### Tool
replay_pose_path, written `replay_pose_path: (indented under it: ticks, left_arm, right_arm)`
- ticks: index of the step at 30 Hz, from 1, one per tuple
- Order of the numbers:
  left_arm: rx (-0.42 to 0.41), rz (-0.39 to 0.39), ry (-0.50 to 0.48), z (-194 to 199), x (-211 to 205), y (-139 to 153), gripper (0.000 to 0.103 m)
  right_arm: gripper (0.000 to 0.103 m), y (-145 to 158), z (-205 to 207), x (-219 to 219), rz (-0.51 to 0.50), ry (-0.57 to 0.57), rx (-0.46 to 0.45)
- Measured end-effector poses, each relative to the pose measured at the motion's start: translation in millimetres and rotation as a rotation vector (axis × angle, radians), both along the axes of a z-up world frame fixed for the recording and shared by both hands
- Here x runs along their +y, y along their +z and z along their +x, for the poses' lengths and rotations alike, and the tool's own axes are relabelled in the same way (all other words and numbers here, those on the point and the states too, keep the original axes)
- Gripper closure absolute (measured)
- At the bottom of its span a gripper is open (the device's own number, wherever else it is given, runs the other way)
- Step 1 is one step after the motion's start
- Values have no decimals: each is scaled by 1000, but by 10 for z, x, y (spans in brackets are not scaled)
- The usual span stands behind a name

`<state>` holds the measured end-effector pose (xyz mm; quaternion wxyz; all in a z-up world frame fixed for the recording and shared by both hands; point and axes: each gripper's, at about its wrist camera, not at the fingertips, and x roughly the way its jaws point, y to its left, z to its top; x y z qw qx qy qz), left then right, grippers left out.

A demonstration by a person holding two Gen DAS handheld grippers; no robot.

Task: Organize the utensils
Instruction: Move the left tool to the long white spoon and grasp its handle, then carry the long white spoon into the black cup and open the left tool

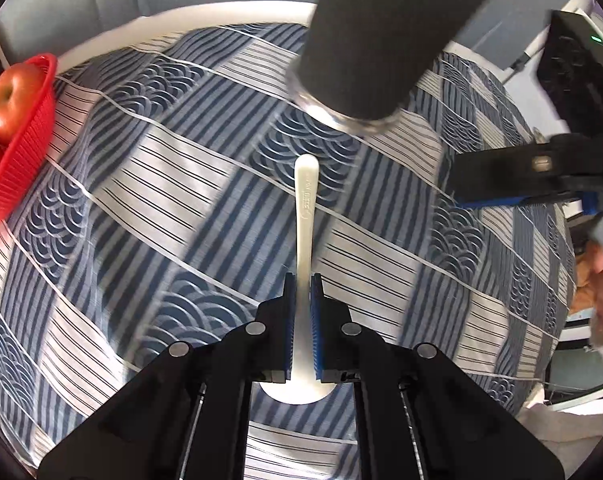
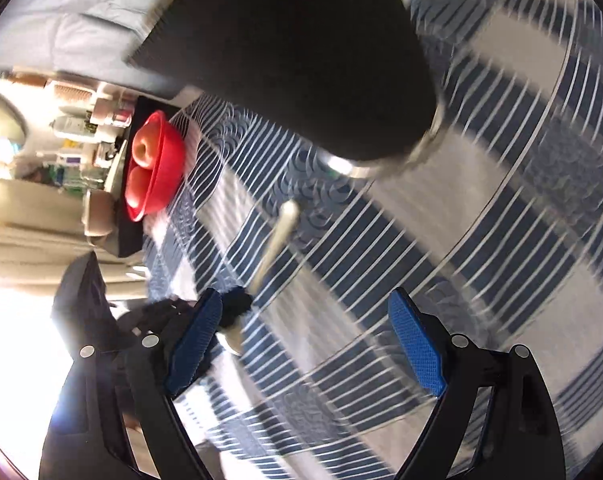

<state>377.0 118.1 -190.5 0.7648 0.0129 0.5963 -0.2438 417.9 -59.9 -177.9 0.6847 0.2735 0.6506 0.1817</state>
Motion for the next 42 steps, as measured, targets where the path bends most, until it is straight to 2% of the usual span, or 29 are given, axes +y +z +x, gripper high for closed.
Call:
replay_pose_path:
  ticks: [5, 7, 9, 11, 12, 13, 14, 19, 22, 30, 42]
  left_arm:
    - [17, -39, -6, -126, -141, 102, 96]
    - [22, -46, -17, -169, -182, 119, 96]
    - [29, -53, -22, -215, -216, 131, 96]
    - [36, -55, -17, -240, -233, 128, 96]
    - [44, -61, -18, -256, -250, 120, 96]
    - [44, -57, -19, -283, -239, 127, 96]
    - [46, -46, -19, -296, -246, 120, 96]
    - [48, -67, -3, -296, -208, 181, 95]
    - [30, -56, -22, -271, -230, 282, 95]
    - [-73, -18, -81, -203, -327, 840, 96]
    - [-286, 49, -137, 62, -568, 1850, 96]
  right_arm:
    - [28, -304, -79, 167, 46, -37, 98]
    - [32, -451, -118, 186, 106, -80, 158]
    - [37, -515, -145, 203, 165, -123, 181]
    - [48, -563, -148, 224, 193, -145, 198]
    - [67, -580, -150, 235, 192, -149, 202]
    - [91, -614, -158, 254, 197, -154, 216]
    - [97, -636, -155, 253, 213, -154, 224]
    - [98, -540, -187, 254, 233, -116, 167]
    - [98, -381, -154, 245, 205, -80, 114]
    - [98, 388, -31, 159, 138, 6, -107]
    - [98, 1621, 153, -88, 126, 21, -406]
